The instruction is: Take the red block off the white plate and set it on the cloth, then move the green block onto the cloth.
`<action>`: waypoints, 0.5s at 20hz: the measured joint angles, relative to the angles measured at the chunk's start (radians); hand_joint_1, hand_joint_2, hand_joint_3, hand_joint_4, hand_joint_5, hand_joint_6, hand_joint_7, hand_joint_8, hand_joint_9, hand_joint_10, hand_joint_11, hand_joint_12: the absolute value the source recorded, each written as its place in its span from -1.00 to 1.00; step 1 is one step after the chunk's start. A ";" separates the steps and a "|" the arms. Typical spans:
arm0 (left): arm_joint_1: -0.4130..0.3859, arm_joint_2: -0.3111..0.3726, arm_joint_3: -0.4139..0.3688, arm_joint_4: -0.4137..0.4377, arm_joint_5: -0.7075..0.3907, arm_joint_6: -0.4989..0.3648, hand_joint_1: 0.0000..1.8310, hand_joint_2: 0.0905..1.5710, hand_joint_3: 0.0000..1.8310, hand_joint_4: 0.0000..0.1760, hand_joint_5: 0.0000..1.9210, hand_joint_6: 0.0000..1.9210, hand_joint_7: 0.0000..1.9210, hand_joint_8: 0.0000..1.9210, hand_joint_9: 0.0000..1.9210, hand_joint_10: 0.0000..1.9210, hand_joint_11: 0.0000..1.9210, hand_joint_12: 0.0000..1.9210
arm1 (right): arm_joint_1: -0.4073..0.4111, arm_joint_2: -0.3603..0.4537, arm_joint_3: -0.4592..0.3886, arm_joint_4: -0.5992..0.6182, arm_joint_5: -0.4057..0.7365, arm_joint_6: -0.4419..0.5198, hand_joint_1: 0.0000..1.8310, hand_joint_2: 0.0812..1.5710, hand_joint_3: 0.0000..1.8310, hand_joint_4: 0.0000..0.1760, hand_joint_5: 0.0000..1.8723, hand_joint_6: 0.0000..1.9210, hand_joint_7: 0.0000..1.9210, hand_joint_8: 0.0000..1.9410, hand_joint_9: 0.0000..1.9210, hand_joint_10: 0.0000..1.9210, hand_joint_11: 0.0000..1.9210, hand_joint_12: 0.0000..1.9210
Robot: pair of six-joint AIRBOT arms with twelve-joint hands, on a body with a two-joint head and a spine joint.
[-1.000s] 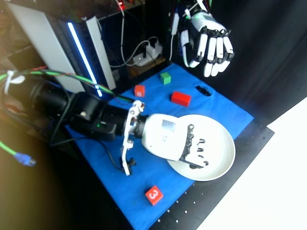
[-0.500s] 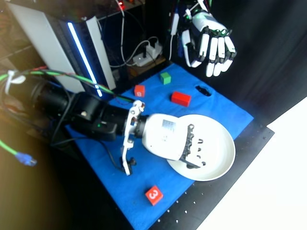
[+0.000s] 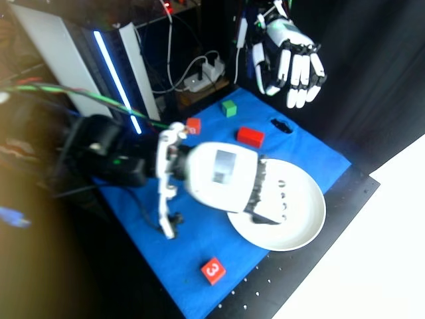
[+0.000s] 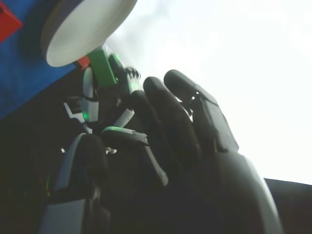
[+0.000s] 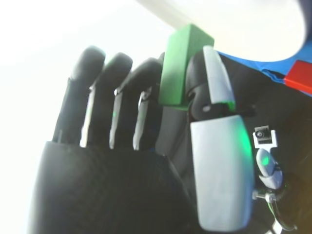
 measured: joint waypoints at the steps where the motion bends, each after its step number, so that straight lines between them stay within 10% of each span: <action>1: 0.000 0.003 -0.006 0.000 -0.002 0.000 -0.34 0.44 -1.00 0.18 -0.11 -0.97 -0.22 -1.00 -0.32 -0.92 -0.85 0.25 | 0.000 0.023 -0.030 0.000 -0.023 -0.002 0.35 0.48 -1.00 -1.00 0.02 -0.14 -0.20 0.61 -0.31 0.94 -0.34 1.00; 5: 0.022 0.021 -0.015 -0.020 -0.012 0.001 -0.29 0.42 -1.00 0.02 -0.11 -0.99 -0.20 -0.99 -0.29 -0.91 -0.82 0.27 | -0.021 0.137 -0.162 0.000 -0.143 -0.034 0.29 0.39 -1.00 -1.00 0.07 0.00 0.06 0.87 0.13 1.00 0.14 1.00; 6: 0.029 0.029 -0.019 -0.029 -0.018 0.001 -0.30 0.41 -1.00 0.49 -0.11 -0.98 -0.20 -0.99 -0.30 -0.91 -0.84 0.26 | -0.044 0.163 -0.189 0.000 -0.182 -0.034 0.35 0.43 -1.00 -1.00 0.03 -0.13 -0.06 0.59 0.01 0.89 -0.03 1.00; 7: 0.037 0.029 -0.020 -0.033 -0.029 0.002 -0.08 0.51 -1.00 0.90 -0.19 0.08 -0.19 -1.00 -0.29 -0.91 -0.83 0.30 | -0.072 0.191 -0.216 0.000 -0.210 -0.035 0.37 0.44 -1.00 -1.00 0.03 -0.17 -0.08 0.53 0.00 0.95 -0.03 1.00; 9: 0.046 0.034 -0.029 -0.044 -0.039 0.004 -0.28 0.43 -1.00 0.26 -0.22 -0.68 -0.19 -0.99 -0.29 -0.90 -0.83 0.30 | -0.095 0.211 -0.242 0.000 -0.230 -0.037 0.37 0.44 -1.00 -1.00 0.03 -0.16 -0.07 0.49 -0.01 0.91 -0.04 1.00; 10: 0.056 0.035 -0.034 -0.044 -0.052 0.007 -0.28 0.42 -1.00 0.25 -0.16 -0.84 -0.19 -1.00 -0.29 -0.90 -0.83 0.27 | -0.108 0.226 -0.264 0.000 -0.252 -0.037 0.35 0.50 -0.99 -1.00 -0.05 -0.06 -0.18 0.66 0.05 0.98 0.06 1.00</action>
